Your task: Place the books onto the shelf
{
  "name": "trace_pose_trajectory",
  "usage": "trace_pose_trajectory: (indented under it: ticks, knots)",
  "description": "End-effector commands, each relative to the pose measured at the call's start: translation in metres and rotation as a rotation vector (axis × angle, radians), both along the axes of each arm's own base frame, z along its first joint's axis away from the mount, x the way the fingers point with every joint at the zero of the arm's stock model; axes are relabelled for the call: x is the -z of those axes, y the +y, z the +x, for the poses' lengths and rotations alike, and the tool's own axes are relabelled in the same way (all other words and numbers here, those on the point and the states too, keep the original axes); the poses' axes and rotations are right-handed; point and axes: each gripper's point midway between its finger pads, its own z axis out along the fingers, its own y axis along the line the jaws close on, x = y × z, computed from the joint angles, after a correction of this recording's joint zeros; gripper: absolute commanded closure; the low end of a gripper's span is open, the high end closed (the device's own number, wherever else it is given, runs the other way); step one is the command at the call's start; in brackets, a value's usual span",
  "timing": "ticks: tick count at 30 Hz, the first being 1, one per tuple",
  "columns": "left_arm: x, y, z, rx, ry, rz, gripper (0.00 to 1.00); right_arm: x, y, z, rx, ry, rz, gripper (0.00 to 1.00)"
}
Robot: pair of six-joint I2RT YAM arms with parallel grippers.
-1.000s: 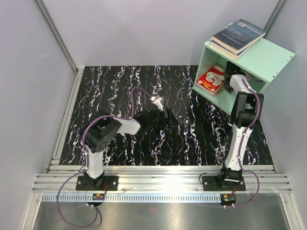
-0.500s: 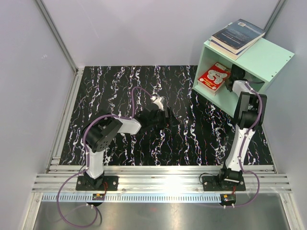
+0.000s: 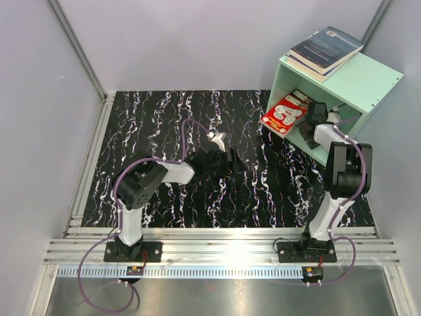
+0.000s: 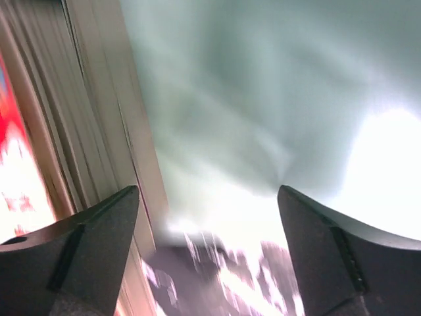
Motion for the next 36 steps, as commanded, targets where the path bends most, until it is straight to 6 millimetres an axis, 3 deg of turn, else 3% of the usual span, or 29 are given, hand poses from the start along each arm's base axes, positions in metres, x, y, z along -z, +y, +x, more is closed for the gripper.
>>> trace_pose_trajectory:
  ticks: [1, 2, 3, 5, 6, 7, 9, 10, 11, 12, 14, 15, 16, 17, 18, 19, 21, 22, 23, 24, 26, 27, 28, 32, 33, 34, 36]
  knots:
    - [0.088, 0.062, -0.044, -0.052, 0.230, 0.340, 0.16, -0.073, 0.013, -0.019, 0.034, -0.145, -0.018, 0.06]
    - [0.083, 0.062, -0.041, -0.055, 0.219, 0.342, 0.17, -0.065, 0.018, -0.033, 0.027, -0.119, -0.017, 0.05]
    - [0.073, 0.062, -0.039, -0.053, 0.204, 0.347, 0.16, -0.081, 0.025, -0.045, 0.020, -0.145, -0.020, 0.05]
    - [0.062, 0.061, -0.033, -0.060, 0.180, 0.350, 0.16, -0.085, 0.029, -0.060, 0.023, -0.164, -0.009, 0.02]
    - [0.059, 0.062, -0.033, -0.058, 0.186, 0.364, 0.15, -0.075, 0.031, -0.072, 0.023, -0.151, 0.002, 0.01]
    - [0.047, 0.052, -0.020, -0.060, 0.152, 0.350, 0.15, -0.084, 0.032, -0.077, 0.015, -0.178, 0.005, 0.01]
    - [0.045, 0.051, -0.012, -0.060, 0.164, 0.394, 0.15, -0.080, 0.034, -0.088, -0.001, -0.146, 0.005, 0.00]
    - [0.047, 0.046, -0.005, -0.065, 0.164, 0.410, 0.15, -0.086, 0.035, -0.092, -0.006, -0.148, 0.006, 0.00]
    - [0.029, 0.031, 0.012, -0.069, 0.130, 0.381, 0.15, -0.089, 0.038, -0.095, -0.022, -0.146, 0.010, 0.00]
    - [0.024, 0.026, 0.016, -0.065, 0.132, 0.389, 0.15, -0.084, 0.043, -0.102, -0.045, -0.126, 0.028, 0.01]
    - [0.010, 0.005, 0.040, -0.068, 0.095, 0.366, 0.16, -0.101, 0.051, -0.114, -0.085, -0.172, 0.040, 0.03]
    - [0.009, 0.001, 0.044, -0.063, 0.099, 0.378, 0.16, -0.096, 0.055, -0.126, -0.099, -0.158, 0.040, 0.06]
    - [0.011, -0.003, 0.051, -0.066, 0.100, 0.388, 0.16, -0.116, 0.056, -0.136, -0.108, -0.212, 0.026, 0.10]
    - [0.004, -0.021, 0.069, -0.067, 0.075, 0.368, 0.18, -0.114, 0.055, -0.148, -0.123, -0.204, 0.010, 0.13]
    - [0.011, -0.024, 0.071, -0.065, 0.100, 0.388, 0.19, -0.118, 0.056, -0.158, -0.136, -0.203, 0.007, 0.30]
    - [0.007, -0.032, 0.080, -0.067, 0.095, 0.374, 0.21, -0.137, 0.056, -0.171, -0.143, -0.258, -0.002, 0.41]
    - [0.009, -0.054, 0.098, -0.072, 0.089, 0.334, 0.33, -0.140, 0.057, -0.192, -0.165, -0.248, -0.018, 0.53]
    - [0.007, -0.062, 0.103, -0.085, 0.102, 0.304, 0.39, -0.153, 0.056, -0.204, -0.164, -0.287, -0.025, 0.60]
    - [0.009, -0.069, 0.108, -0.093, 0.108, 0.286, 0.46, -0.158, 0.056, -0.211, -0.175, -0.296, -0.038, 0.62]
    - [0.004, -0.084, 0.122, -0.112, 0.098, 0.233, 0.64, -0.158, 0.057, -0.218, -0.184, -0.288, -0.038, 0.62]
    - [0.001, -0.100, 0.131, -0.122, 0.097, 0.170, 0.76, -0.172, 0.058, -0.230, -0.209, -0.331, -0.061, 0.62]
    - [0.012, -0.108, 0.137, -0.142, 0.113, 0.140, 0.81, -0.175, 0.059, -0.236, -0.221, -0.333, -0.065, 0.62]
    - [-0.008, -0.120, 0.150, -0.154, 0.079, 0.081, 0.82, -0.178, 0.058, -0.240, -0.223, -0.328, -0.074, 0.61]
    - [-0.031, -0.153, 0.181, -0.223, 0.023, -0.117, 0.78, -0.189, 0.058, -0.251, -0.259, -0.313, -0.108, 0.62]
    - [-0.049, -0.162, 0.191, -0.255, -0.006, -0.211, 0.78, -0.189, 0.059, -0.254, -0.270, -0.303, -0.106, 0.62]
    - [-0.040, -0.163, 0.200, -0.302, -0.018, -0.230, 0.76, -0.191, 0.059, -0.256, -0.272, -0.306, -0.110, 0.63]
    - [-0.070, -0.170, 0.215, -0.369, -0.057, -0.364, 0.70, -0.189, 0.060, -0.261, -0.281, -0.302, -0.116, 0.64]
